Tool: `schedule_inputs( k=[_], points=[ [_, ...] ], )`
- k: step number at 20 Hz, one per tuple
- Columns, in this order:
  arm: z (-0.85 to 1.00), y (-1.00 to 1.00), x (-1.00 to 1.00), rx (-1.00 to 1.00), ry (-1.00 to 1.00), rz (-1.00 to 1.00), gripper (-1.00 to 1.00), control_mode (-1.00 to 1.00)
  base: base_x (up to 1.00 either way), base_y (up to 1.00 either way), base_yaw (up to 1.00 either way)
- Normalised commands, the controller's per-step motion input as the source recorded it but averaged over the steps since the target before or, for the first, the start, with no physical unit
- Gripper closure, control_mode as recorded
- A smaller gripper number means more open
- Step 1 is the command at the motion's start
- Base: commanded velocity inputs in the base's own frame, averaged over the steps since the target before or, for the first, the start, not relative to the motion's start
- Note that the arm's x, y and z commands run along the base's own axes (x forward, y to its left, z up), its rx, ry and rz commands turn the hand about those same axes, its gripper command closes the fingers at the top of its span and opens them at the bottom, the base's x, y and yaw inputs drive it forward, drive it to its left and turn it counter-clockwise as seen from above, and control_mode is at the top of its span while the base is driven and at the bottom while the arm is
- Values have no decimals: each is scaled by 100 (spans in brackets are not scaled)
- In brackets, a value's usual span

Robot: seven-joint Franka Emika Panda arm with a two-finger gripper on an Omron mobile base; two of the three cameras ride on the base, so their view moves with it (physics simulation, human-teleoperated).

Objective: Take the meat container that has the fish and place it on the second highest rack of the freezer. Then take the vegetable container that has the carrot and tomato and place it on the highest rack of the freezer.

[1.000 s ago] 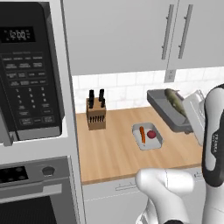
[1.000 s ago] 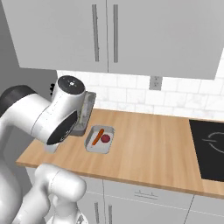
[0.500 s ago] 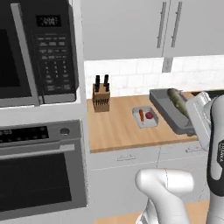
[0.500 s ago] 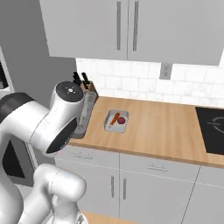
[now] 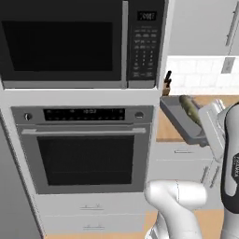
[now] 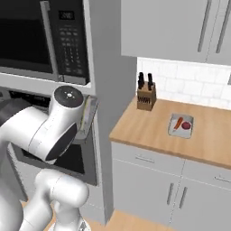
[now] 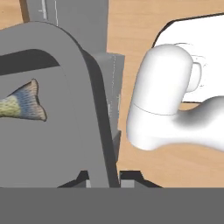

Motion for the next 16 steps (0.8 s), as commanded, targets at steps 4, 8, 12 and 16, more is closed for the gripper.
schedule_inputs(
  k=[4, 8, 12, 16],
  points=[
    [0, 0, 0, 0, 0, 0, 100, 100, -34, 97, 39],
    [0, 0, 0, 0, 0, 0, 100, 100, -3, 100, 40],
    [0, 0, 0, 0, 0, 0, 100, 100, 0, 100, 43],
    [0, 0, 0, 0, 0, 0, 100, 100, 0, 100, 42]
  ],
)
